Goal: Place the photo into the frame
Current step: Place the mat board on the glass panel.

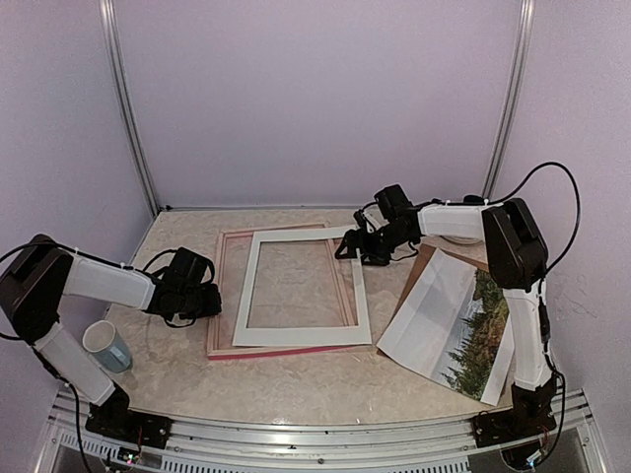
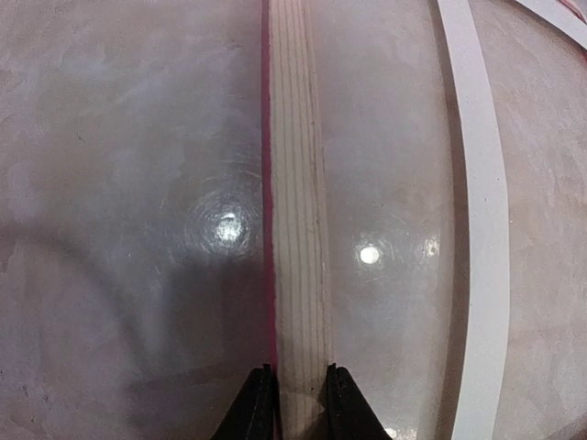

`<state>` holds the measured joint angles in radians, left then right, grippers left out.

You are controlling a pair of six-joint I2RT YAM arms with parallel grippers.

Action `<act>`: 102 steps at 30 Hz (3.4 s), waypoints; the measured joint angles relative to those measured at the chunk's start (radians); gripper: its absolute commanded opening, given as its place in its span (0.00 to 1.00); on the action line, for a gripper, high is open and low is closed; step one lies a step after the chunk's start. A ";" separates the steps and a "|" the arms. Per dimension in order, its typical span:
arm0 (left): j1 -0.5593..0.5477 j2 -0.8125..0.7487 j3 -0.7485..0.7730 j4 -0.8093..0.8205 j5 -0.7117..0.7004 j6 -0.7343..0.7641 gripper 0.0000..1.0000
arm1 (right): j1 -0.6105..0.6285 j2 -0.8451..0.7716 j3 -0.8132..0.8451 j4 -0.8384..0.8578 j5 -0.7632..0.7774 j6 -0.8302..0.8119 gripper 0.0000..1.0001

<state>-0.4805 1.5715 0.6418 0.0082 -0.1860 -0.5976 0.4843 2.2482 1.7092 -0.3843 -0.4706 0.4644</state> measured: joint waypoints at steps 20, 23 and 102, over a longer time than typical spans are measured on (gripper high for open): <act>-0.003 -0.023 -0.024 -0.002 0.007 -0.003 0.26 | -0.076 -0.143 -0.370 0.262 -0.226 0.169 0.88; -0.003 -0.030 -0.027 -0.003 0.009 -0.004 0.27 | -0.075 -0.182 -0.447 0.312 -0.243 0.209 0.86; 0.137 0.072 0.081 0.081 0.115 0.000 0.45 | -0.039 -0.055 -0.241 0.253 -0.399 0.123 0.04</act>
<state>-0.3431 1.6432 0.7231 0.0891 -0.0711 -0.5972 0.4450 2.1929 1.4681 -0.1310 -0.8700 0.5873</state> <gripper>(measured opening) 0.452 0.037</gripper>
